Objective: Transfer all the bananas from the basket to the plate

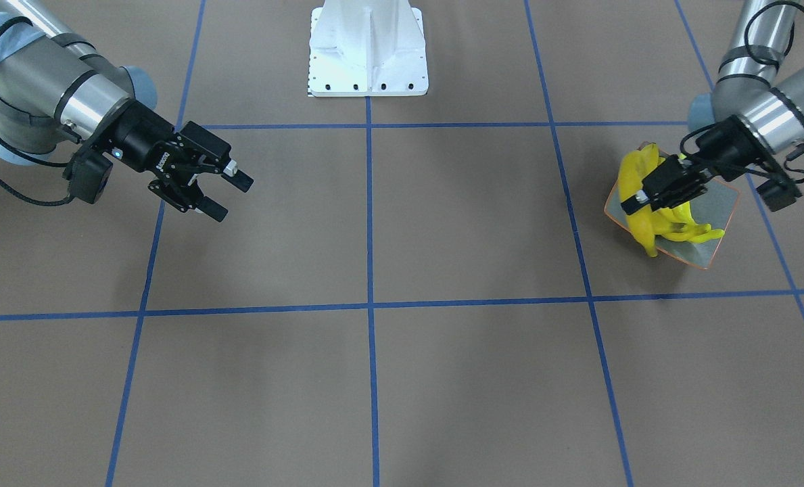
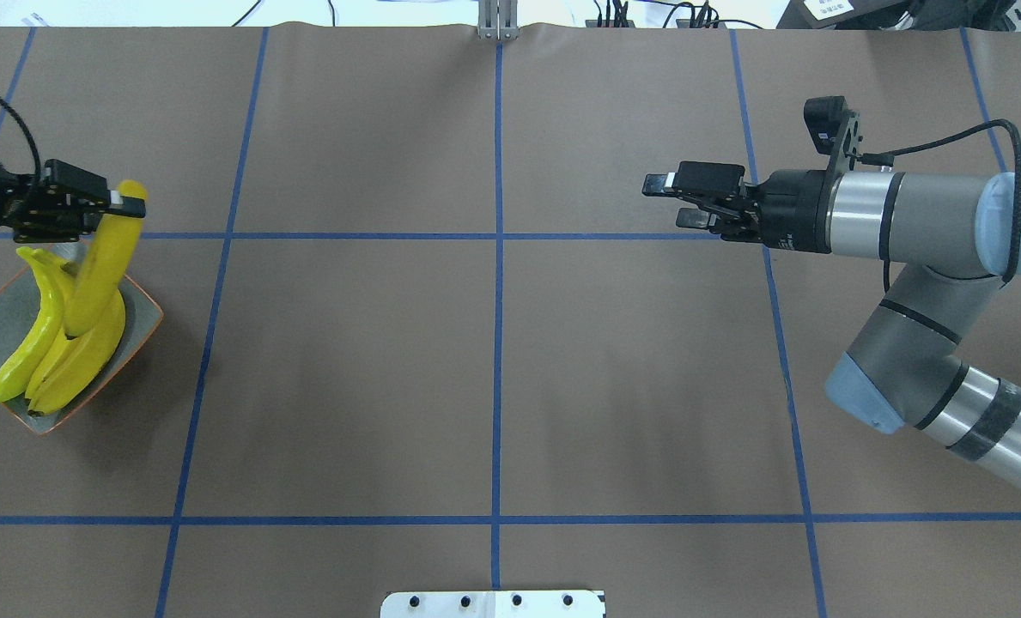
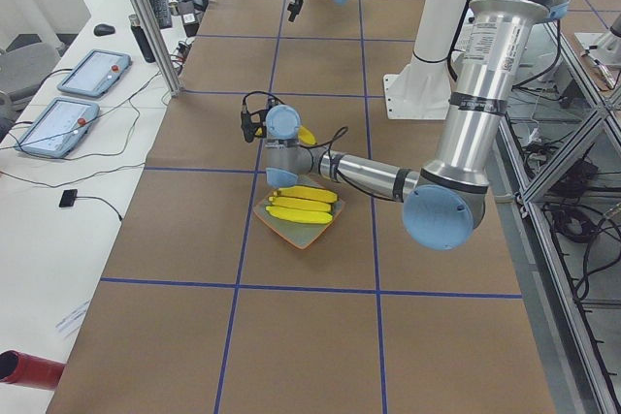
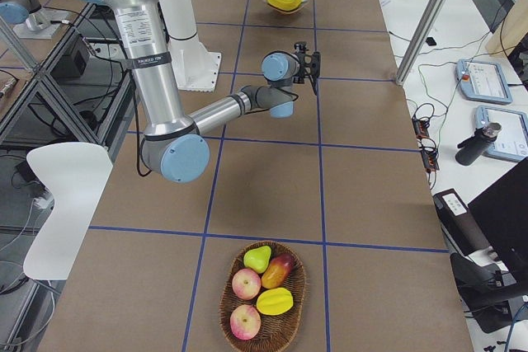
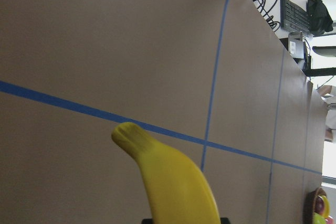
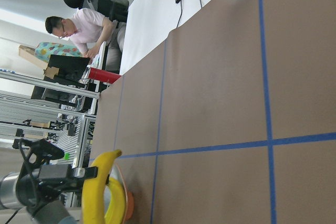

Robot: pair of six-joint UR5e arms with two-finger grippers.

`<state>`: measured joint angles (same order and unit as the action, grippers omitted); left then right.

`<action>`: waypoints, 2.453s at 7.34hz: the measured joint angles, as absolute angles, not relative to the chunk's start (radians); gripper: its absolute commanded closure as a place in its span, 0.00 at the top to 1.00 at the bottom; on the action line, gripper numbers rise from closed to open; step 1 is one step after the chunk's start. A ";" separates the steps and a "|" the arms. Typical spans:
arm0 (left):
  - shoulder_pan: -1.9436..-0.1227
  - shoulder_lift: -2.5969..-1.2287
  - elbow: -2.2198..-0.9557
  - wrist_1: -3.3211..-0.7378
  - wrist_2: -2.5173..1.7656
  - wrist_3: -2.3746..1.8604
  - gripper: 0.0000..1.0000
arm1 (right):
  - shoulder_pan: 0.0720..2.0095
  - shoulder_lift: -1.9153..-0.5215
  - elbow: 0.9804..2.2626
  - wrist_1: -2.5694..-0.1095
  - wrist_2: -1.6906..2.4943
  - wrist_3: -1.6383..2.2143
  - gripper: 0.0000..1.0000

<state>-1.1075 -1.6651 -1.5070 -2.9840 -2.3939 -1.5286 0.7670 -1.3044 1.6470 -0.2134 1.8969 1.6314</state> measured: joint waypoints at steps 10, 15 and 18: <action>-1.145 -1.412 -1.506 -2.784 -2.184 -1.127 0.00 | 0.767 -1.354 1.585 -0.205 1.829 1.594 1.00; -1.094 -1.425 -1.520 -2.692 -2.183 -1.135 0.00 | 0.861 -1.460 1.585 -0.274 1.865 1.332 1.00; -1.032 -1.428 -1.523 -2.664 -2.180 -1.122 0.79 | 0.973 -1.464 1.588 -0.408 1.982 1.106 1.00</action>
<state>-1.0320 -1.4280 -1.5234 -2.6643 -2.1805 -1.1222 0.9726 -1.4639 1.5880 -0.4079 1.9818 1.1059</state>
